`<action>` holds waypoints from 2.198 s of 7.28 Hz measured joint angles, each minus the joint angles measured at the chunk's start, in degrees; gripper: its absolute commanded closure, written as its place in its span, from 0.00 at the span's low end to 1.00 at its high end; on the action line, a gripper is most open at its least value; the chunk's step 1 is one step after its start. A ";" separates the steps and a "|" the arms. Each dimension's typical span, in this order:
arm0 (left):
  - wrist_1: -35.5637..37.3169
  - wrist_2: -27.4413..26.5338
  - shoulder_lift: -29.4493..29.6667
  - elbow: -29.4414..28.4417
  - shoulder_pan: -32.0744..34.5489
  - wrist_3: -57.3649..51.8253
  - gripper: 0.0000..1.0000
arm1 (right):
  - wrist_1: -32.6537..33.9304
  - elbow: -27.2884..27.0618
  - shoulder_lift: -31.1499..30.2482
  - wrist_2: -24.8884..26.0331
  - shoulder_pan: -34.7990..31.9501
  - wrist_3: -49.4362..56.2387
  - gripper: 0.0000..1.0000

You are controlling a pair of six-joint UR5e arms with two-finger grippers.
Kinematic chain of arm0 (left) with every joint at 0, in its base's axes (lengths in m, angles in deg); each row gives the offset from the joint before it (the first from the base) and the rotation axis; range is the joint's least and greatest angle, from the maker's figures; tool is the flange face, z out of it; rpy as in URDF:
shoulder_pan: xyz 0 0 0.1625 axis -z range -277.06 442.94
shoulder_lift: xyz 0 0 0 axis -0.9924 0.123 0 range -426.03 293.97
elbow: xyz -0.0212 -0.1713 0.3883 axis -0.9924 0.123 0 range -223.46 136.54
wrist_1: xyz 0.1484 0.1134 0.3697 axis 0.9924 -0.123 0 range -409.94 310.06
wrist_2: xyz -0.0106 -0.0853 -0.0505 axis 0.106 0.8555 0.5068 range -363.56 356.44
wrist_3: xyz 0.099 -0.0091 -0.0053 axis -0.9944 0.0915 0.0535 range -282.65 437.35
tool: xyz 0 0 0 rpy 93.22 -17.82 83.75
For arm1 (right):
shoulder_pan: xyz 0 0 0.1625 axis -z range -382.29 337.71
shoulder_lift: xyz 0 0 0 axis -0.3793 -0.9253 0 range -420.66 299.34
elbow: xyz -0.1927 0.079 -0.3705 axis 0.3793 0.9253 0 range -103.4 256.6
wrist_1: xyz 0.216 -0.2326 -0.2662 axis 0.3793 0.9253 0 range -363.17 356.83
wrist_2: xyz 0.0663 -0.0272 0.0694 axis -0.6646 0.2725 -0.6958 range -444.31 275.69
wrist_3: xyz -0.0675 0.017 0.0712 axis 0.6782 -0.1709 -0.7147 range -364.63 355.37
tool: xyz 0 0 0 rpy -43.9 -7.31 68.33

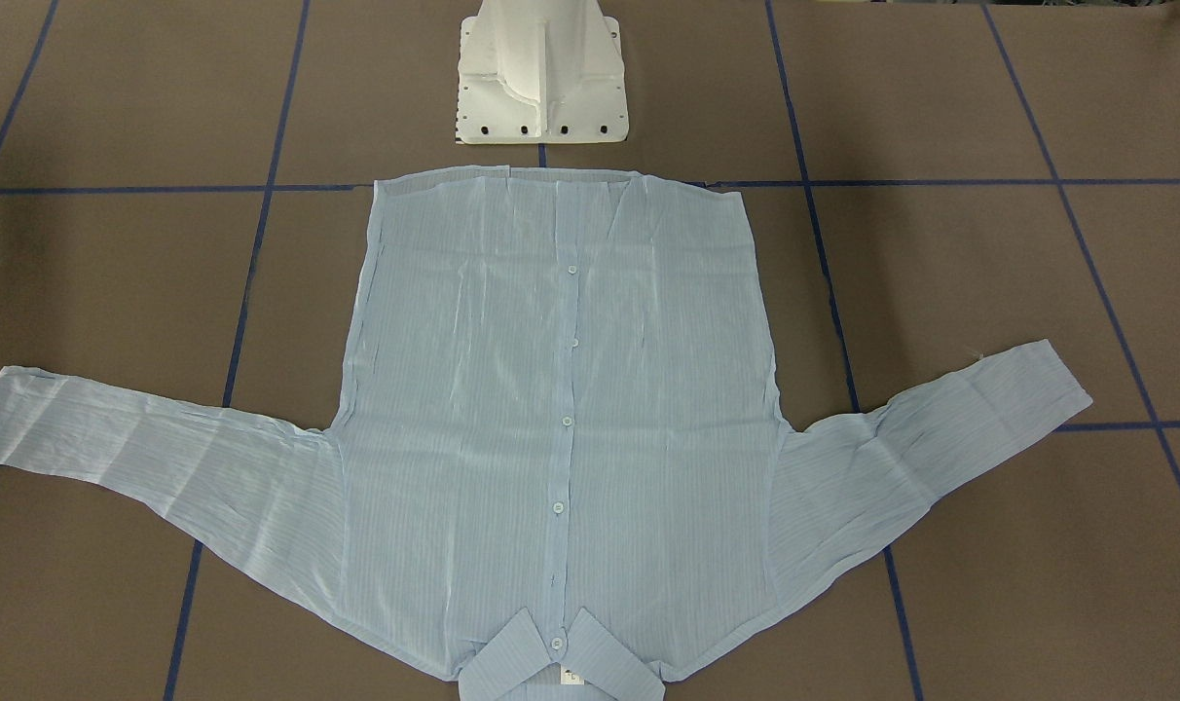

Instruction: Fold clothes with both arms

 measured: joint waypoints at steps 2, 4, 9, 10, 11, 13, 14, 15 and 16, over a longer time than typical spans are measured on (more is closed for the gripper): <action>-2.95 -0.10 -0.75 -0.29 -0.08 -1.46 0.00 | -0.03 0.13 -0.06 -0.12 0.00 -0.01 0.00; -4.42 -0.11 -1.37 0.09 -0.11 -2.04 0.00 | -0.04 0.59 -0.21 -1.39 0.00 0.00 0.00; -8.19 0.08 -1.51 -0.48 -0.39 -2.44 0.00 | -20.26 14.36 2.05 -6.31 2.35 -2.41 0.00; -8.96 0.00 -1.48 -0.64 -0.54 -2.41 0.00 | -25.54 19.26 4.85 -6.24 4.66 -7.18 0.00; -9.50 -0.09 -1.47 -0.75 -0.63 -2.40 0.00 | -29.38 22.83 7.40 -6.14 7.00 -11.95 0.00; -10.11 -0.16 -1.32 -1.33 -0.70 -2.18 0.00 | -34.88 27.33 10.04 -5.59 10.98 -15.73 0.02; -10.14 -0.11 -1.09 -1.70 -0.75 -2.05 0.00 | -36.29 29.41 11.51 -4.93 12.85 -16.13 0.07; -10.17 -0.10 -0.93 -1.95 -0.78 -2.01 0.00 | -37.03 31.06 12.52 -4.13 14.12 -16.26 0.08; -10.19 -0.17 -0.87 -2.08 -0.80 -2.04 0.00 | -37.33 32.48 13.09 -3.39 14.68 -16.32 0.08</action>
